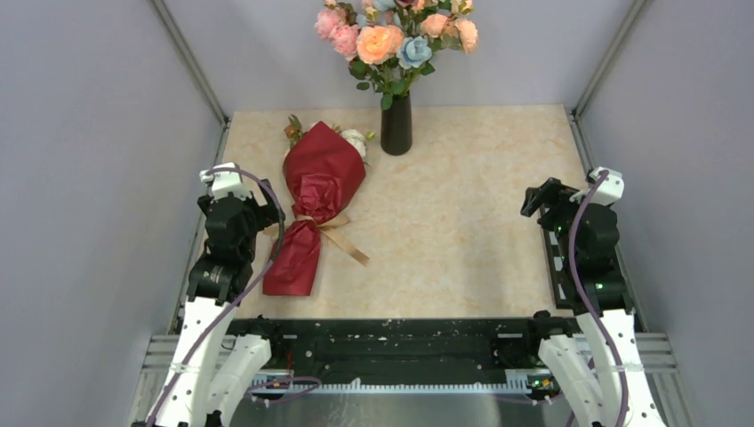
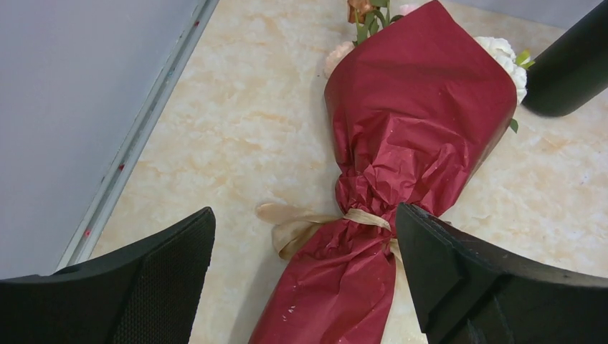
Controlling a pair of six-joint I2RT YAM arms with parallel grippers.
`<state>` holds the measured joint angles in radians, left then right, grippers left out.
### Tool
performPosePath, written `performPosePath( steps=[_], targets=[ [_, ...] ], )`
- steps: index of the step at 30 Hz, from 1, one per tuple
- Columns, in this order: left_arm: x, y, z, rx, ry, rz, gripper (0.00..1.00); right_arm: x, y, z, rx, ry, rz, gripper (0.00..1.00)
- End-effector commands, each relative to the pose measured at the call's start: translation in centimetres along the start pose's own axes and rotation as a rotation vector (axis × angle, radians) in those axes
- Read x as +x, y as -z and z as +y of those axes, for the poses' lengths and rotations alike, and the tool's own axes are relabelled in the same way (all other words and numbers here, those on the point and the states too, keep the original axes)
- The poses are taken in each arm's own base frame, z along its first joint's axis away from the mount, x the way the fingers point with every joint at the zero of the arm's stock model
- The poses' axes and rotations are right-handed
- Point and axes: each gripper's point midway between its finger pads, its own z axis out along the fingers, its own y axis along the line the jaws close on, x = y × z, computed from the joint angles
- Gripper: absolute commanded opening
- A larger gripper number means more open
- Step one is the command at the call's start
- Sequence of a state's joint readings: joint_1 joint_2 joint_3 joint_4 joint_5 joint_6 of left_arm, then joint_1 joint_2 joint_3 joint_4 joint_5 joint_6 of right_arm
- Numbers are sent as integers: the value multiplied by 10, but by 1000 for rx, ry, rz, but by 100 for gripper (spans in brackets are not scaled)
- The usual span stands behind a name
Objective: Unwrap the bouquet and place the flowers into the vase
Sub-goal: Pick up the fake flower at the center of the board.
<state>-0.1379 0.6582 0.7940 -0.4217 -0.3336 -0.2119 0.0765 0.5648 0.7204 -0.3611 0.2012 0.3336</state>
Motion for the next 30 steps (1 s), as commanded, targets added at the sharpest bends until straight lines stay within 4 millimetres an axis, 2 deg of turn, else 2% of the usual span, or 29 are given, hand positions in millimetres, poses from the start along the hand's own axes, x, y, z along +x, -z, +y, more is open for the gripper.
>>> performPosePath(
  steps=[1,9,13,16,21,24,26,28,30],
  targets=[
    [-15,1,-4,8,30,-26,99,-22,4,4,-7,-12,-55,86],
    [-2,-8,-6,14,-9,26,99,-22,4,7,-23,-12,-55,86],
    [20,-18,-18,73,-59,110,99,-22,5,10,-41,-14,-54,86],
    [39,-26,-33,155,-92,197,99,-20,6,16,-73,-27,-46,86],
    [67,-39,-43,188,-103,329,99,-19,9,28,-144,-36,-53,86],
    [80,-46,-52,223,-102,386,99,-11,7,38,-198,-38,-10,86],
    [87,-51,-64,269,-81,434,99,-4,5,49,-262,-30,22,86],
    [93,-57,-79,328,-80,504,99,-1,8,64,-350,-6,41,86],
    [101,-65,-83,316,-86,602,99,-1,13,75,-420,12,48,86]
  ],
)
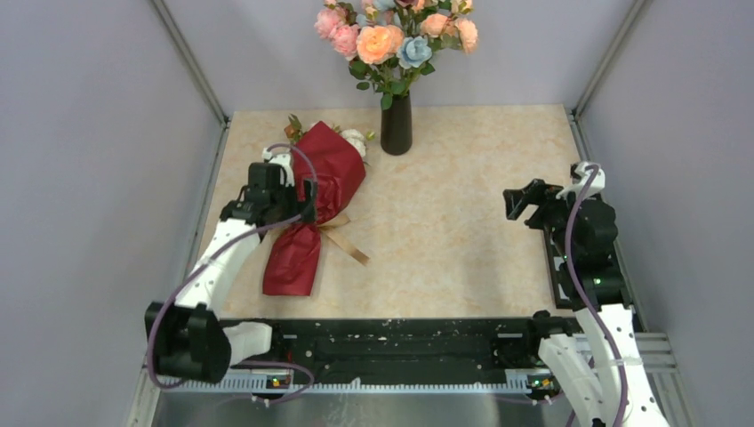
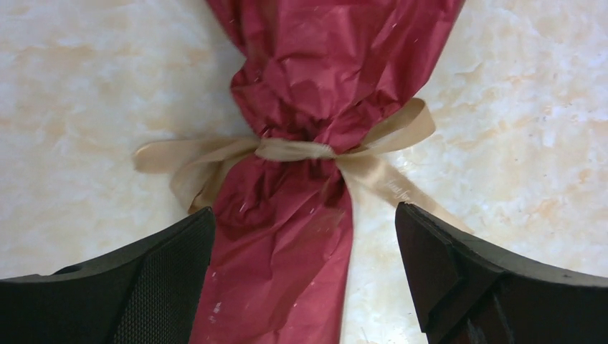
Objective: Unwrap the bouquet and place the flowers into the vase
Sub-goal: Pick up the fake flower at the center of the board.
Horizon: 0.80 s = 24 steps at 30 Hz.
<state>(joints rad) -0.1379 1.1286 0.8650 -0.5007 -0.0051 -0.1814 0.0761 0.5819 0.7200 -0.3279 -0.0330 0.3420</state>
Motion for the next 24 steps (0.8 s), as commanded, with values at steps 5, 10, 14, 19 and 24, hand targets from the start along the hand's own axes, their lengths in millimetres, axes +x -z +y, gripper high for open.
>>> performPosePath(
  steps=[5,10,14,19,24],
  targets=[
    [-11,-44,9,-114,-28,219,99,-7,7,49,-274,36,-2,86],
    [14,-60,2,-108,-71,323,99,2,4,48,-288,46,16,86],
    [26,-61,-2,-81,-84,352,99,5,2,49,-294,35,21,86],
    [38,-69,-2,-83,-92,426,99,6,0,50,-304,29,31,86],
    [37,-75,1,-97,-100,434,92,7,0,51,-304,23,37,83]
  ],
)
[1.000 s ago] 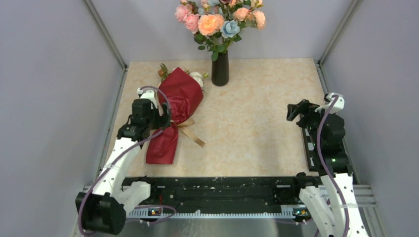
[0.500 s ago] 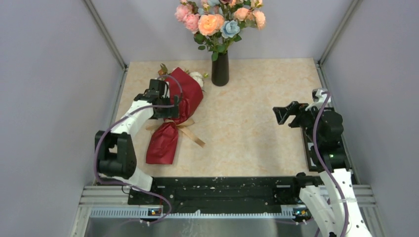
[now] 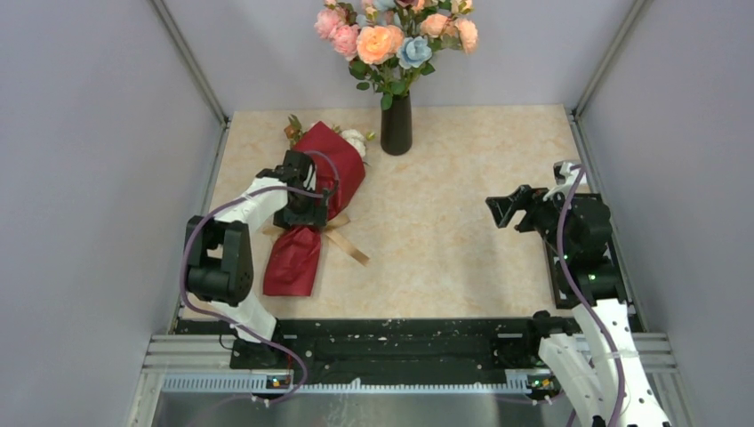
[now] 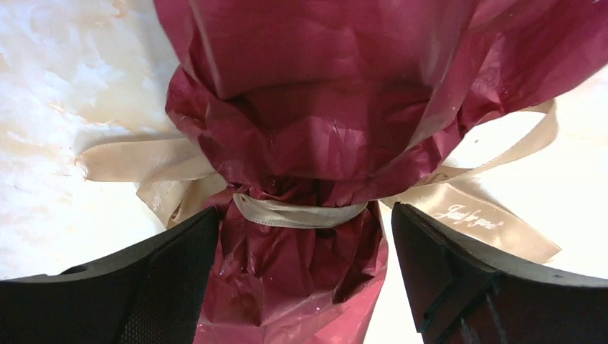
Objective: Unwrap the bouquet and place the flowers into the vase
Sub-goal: Pick up the fake flower at the center of the board.
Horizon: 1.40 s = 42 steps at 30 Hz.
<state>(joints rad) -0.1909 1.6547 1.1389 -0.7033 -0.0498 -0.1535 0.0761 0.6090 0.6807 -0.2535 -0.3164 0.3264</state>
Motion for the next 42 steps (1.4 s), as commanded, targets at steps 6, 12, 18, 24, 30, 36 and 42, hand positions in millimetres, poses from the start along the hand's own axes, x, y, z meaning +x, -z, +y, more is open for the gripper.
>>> performPosePath(
  steps=[6,12,18,24,30,36,42],
  targets=[
    [-8,-5,-3,10,-1,22,83,-13,-1,12,-56,14,-31,82],
    [-6,-13,-2,-21,-2,35,87,-12,-1,21,-110,25,-14,82],
    [-2,-21,-4,-9,-7,54,79,-8,-1,30,-169,36,6,82],
    [-5,-16,-8,21,-13,29,50,-4,-4,29,-178,27,14,82],
    [-7,-5,-29,141,4,5,34,-2,-5,32,-195,22,22,82],
    [-17,33,-61,330,117,-130,29,-3,-6,37,-227,12,24,82],
    [-15,93,-86,563,193,-377,24,-1,-8,57,-352,-49,24,83]
  ],
)
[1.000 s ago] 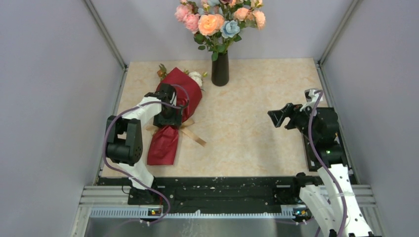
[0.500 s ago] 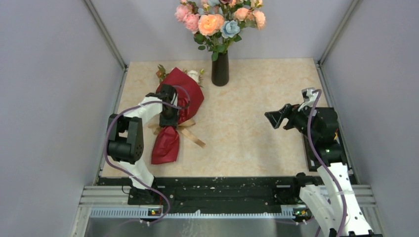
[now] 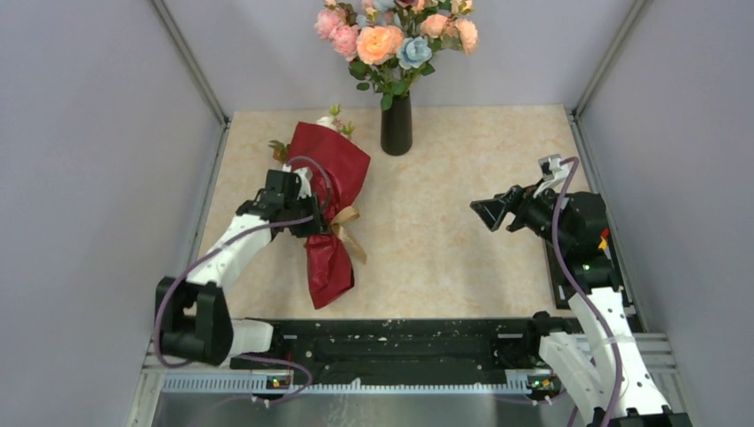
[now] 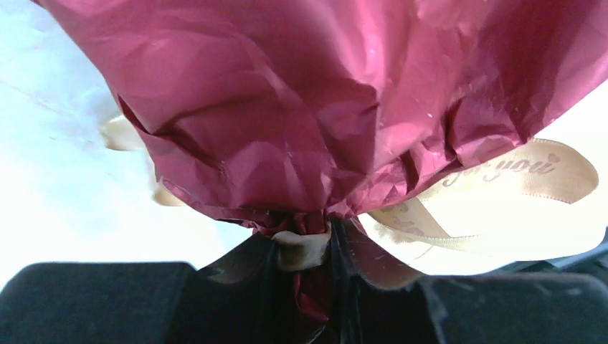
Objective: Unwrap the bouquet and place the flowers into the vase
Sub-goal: Pick up the fake flower at the center of the board.
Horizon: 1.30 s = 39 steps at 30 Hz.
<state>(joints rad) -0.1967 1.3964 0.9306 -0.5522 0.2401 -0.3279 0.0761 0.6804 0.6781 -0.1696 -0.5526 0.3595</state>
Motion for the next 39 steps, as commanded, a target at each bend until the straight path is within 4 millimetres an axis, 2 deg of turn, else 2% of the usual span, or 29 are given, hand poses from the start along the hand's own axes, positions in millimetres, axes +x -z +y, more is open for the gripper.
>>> performPosePath(
  steps=[1,4,8,14,20,26,29,33,39],
  targets=[
    [-30,46,-60,306,30,-272,22,-10,-6,26,-153,-22,-54,83],
    [-28,73,-86,465,9,-373,19,-4,-12,38,-213,-67,-54,83],
    [-26,115,-121,663,-71,-516,19,8,-25,67,-294,-96,-43,84],
    [-16,170,-158,862,-152,-635,18,31,-43,140,-494,-95,7,86],
    [-4,205,-181,997,-231,-669,14,27,-51,203,-639,-64,-6,88],
    [2,232,-196,1080,-282,-688,14,14,-58,245,-755,-73,-34,88],
    [4,242,-200,1099,-301,-703,14,6,-59,256,-807,-91,-55,89],
    [6,252,-203,1120,-319,-718,13,4,-68,267,-836,-94,-32,89],
    [11,261,-206,1138,-364,-726,11,2,-70,287,-900,-99,-36,89]
  ],
)
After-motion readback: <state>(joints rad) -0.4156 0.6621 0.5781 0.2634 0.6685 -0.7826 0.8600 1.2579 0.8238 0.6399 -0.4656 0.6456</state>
